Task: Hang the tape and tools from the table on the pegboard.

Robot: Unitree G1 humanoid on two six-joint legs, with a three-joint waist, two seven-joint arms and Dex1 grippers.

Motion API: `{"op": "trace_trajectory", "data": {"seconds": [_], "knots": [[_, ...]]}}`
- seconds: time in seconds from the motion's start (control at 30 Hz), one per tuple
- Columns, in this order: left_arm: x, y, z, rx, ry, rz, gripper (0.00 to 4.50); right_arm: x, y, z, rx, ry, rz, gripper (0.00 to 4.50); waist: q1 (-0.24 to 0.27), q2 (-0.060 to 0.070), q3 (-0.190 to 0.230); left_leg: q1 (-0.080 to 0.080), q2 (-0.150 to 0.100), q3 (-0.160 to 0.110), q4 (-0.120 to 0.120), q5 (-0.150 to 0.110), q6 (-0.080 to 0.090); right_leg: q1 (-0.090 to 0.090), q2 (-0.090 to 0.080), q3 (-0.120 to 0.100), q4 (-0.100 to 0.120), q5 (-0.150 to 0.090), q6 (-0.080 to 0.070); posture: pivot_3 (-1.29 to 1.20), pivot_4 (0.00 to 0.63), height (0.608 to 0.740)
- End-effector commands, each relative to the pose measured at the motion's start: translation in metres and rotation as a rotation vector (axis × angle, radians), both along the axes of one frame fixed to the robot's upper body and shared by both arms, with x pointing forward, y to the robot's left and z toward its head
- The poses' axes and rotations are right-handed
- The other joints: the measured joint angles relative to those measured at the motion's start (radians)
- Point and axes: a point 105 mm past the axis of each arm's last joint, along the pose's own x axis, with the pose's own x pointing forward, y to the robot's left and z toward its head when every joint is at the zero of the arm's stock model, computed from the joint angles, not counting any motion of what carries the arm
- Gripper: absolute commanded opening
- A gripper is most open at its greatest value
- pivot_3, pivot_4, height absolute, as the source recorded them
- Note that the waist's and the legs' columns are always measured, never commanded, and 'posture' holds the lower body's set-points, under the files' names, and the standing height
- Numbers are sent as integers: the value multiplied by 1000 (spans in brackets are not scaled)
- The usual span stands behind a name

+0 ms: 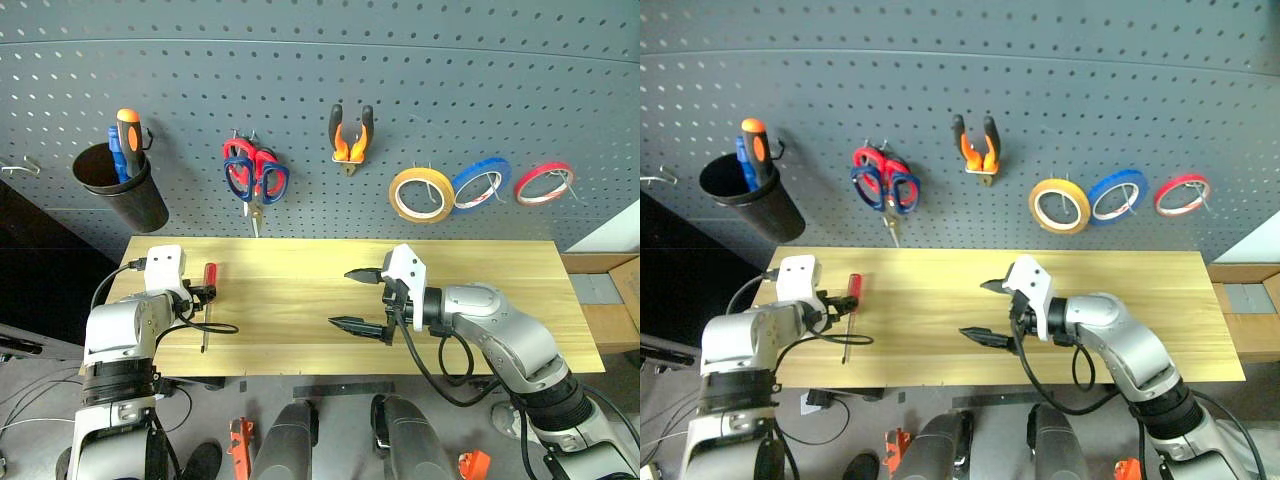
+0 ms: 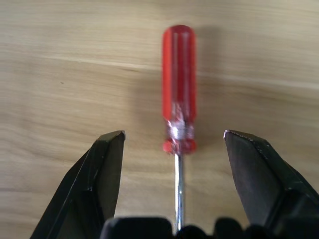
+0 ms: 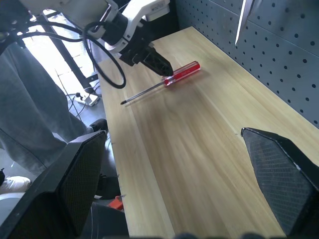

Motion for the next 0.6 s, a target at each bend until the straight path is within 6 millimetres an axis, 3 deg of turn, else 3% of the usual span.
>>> {"op": "trace_trajectory", "data": {"seconds": [0.03,0.43,0.53,0.6], "knots": [[6,7,4,29,-13,3,3396,-4,-3,8,8,-38,7,4500,0,0,0,0,0,0,0,0,0,0,0,0,0,0,0,23,305,740],[21,6,-14,23,26,-24,3396,-5,-4,8,2,-34,-5,4500,-1,-1,1,0,0,0,0,0,0,0,0,0,-1,0,0,6,319,740],[21,7,-18,14,41,-17,2803,-5,-6,8,-5,-32,-15,4500,-2,-2,2,-1,0,0,0,0,0,0,0,0,-1,0,0,-2,321,740],[20,7,-19,10,45,-11,2069,-5,-8,8,-6,-32,-20,4500,-2,-2,2,-1,0,0,0,0,0,-1,0,0,-1,0,0,-2,321,740]]}}
